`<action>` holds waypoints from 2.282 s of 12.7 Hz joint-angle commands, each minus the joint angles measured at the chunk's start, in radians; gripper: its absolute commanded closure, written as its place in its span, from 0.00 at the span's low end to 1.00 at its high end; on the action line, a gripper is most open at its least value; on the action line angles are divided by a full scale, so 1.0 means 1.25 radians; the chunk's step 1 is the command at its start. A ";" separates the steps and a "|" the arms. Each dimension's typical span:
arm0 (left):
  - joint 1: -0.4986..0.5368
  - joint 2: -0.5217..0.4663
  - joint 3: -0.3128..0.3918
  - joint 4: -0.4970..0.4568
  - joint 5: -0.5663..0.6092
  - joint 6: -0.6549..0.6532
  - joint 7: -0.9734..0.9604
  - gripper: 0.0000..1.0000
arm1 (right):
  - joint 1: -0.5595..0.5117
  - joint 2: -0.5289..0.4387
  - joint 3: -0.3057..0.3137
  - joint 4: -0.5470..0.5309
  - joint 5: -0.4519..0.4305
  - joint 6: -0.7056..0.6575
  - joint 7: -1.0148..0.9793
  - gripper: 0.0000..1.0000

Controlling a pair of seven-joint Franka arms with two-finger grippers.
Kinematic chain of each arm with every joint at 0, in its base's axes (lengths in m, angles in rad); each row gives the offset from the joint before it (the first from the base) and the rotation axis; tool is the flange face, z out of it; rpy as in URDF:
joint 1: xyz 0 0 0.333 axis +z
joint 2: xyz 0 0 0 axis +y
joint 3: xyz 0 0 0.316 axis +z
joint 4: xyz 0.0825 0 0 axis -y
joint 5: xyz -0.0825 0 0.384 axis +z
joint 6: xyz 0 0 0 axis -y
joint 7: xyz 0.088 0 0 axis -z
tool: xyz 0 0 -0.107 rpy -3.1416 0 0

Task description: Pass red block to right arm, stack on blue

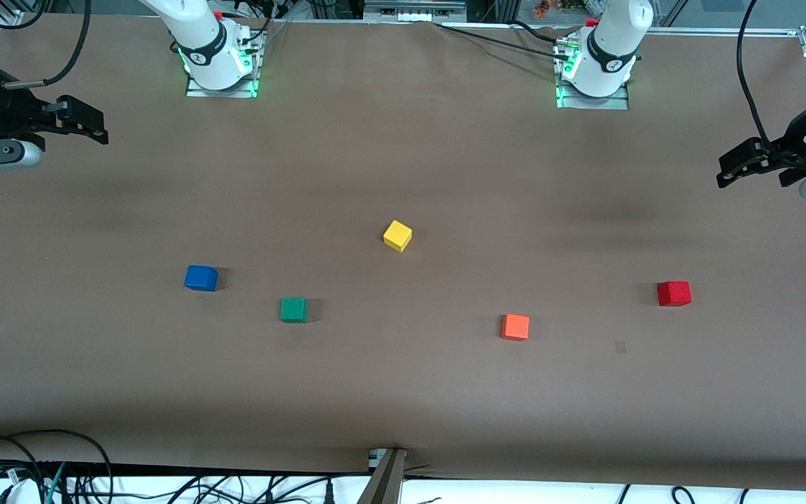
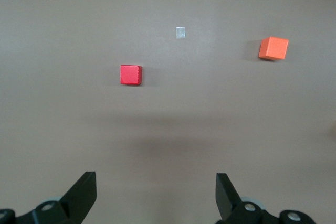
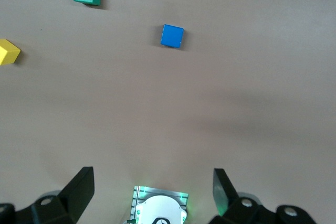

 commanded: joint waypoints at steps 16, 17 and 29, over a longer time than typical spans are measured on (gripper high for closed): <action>0.015 0.020 0.005 -0.003 0.138 -0.018 0.094 0.00 | -0.006 -0.007 0.003 -0.001 -0.002 0.003 -0.010 0.00; 0.025 0.018 0.005 0.002 0.134 -0.018 0.095 0.00 | -0.006 -0.007 0.003 -0.001 -0.002 0.003 -0.010 0.00; 0.164 0.083 0.006 0.108 0.201 -0.029 0.487 0.00 | -0.009 -0.007 0.002 -0.001 -0.001 0.002 -0.010 0.00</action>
